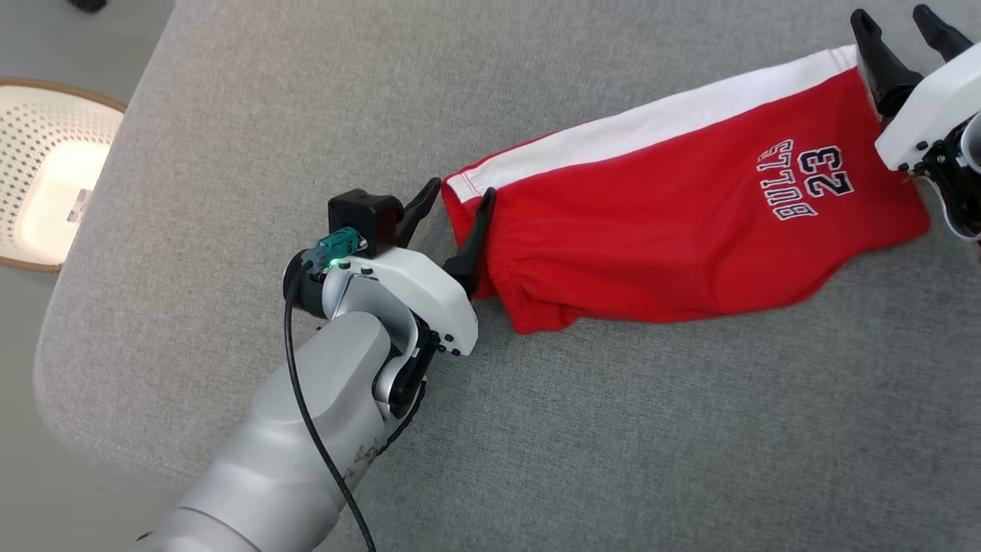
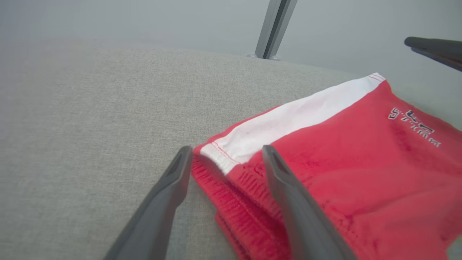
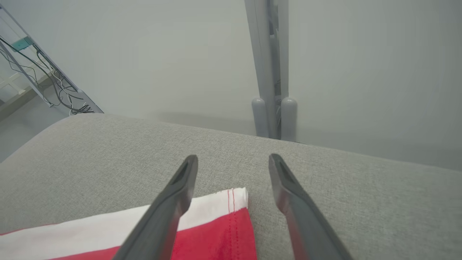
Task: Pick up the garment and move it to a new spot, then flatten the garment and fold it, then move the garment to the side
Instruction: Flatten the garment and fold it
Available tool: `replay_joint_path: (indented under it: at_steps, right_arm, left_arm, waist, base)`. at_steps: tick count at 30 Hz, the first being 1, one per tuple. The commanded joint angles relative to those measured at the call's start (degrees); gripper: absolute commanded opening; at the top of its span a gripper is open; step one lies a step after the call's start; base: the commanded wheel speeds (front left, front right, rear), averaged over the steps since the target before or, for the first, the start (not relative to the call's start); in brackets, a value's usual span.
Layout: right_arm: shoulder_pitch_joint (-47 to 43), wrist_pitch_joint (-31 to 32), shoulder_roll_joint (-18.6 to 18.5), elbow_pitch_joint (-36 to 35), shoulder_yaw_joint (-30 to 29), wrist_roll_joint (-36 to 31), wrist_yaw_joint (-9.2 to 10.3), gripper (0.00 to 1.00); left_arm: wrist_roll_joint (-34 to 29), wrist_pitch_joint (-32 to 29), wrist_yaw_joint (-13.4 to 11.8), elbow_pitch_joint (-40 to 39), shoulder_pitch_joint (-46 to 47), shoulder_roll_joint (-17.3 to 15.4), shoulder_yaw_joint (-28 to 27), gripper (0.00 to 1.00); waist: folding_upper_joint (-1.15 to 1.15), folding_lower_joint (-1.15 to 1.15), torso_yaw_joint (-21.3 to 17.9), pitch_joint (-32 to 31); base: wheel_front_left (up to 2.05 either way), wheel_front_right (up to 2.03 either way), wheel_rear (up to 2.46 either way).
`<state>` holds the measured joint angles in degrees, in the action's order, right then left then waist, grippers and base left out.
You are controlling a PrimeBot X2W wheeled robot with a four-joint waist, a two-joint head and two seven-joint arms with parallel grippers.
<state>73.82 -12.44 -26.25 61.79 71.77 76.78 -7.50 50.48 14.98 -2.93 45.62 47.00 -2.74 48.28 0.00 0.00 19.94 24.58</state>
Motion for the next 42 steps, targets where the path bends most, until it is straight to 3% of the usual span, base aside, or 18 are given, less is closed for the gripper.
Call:
replay_joint_path:
  at_steps: [1,6,9,14,17,23,30,36,42]
  right_arm:
    - [-1.02,-0.87,-0.37,-0.02,-0.05,0.66,0.02,1.00]
    - [-2.96,-2.58,-1.14,-1.59,-0.53,-0.62,0.02,1.00]
    - [-3.67,-2.91,-2.07,-4.67,-3.66,-2.34,0.02,1.00]
    - [-10.58,-2.74,-4.18,-12.19,-15.64,-10.94,0.02,1.00]
    - [-16.74,-2.74,-4.09,-17.02,-24.95,-18.36,0.02,1.00]
    - [-32.52,-2.72,-0.41,-29.42,-42.86,-34.25,0.02,1.00]
    - [-46.98,-2.72,5.71,-41.30,-55.60,-40.99,0.02,1.00]
    - [-56.61,-2.71,8.85,-46.77,-60.49,-48.37,0.02,1.00]
    - [-65.25,-2.72,13.27,-49.25,-66.18,-54.20,0.02,1.00]
  left_arm:
    - [-0.29,0.17,-0.32,0.42,-0.79,-0.35,-0.47,1.00]
    - [-3.04,0.18,-0.85,1.73,-2.15,-0.34,-2.99,1.00]
    - [-9.32,0.18,-3.15,0.49,-2.65,-1.84,-4.74,1.00]
    - [-17.80,0.18,-5.92,-5.16,-7.72,-3.78,-9.98,1.00]
    - [-21.73,0.17,-6.36,-9.40,-11.64,-4.83,-13.60,1.00]
    - [-30.85,0.17,-7.31,-19.72,-19.98,-6.70,-20.65,1.00]
    - [-38.10,0.17,-9.09,-28.68,-29.68,-6.05,-26.82,1.00]
    - [-41.30,0.17,-8.06,-35.81,-38.50,-4.07,-33.56,1.00]
    - [-44.26,0.17,-3.87,-39.01,-45.87,-1.53,-38.11,1.00]
  waist:
    - [0.00,0.00,-0.60,-1.52]
    - [0.00,0.00,-2.20,-6.25]
    - [0.00,0.00,-3.47,-9.36]
    - [0.00,0.00,-5.73,-14.94]
    - [0.00,0.00,-7.20,-18.05]
    - [0.00,0.00,-10.51,-22.91]
    - [0.00,0.00,-13.14,-25.24]
    - [0.00,0.00,-15.03,-26.86]
    - [0.00,0.00,-15.57,-28.10]
  base:
    - [0.00,0.00,0.00]
    - [0.00,0.00,0.00]
    - [0.00,0.00,0.00]
    - [0.00,0.00,0.00]
    - [0.00,0.00,0.00]
    - [0.00,0.00,0.00]
    - [0.00,0.00,0.00]
    - [0.00,0.00,0.00]
    - [0.00,0.00,0.00]
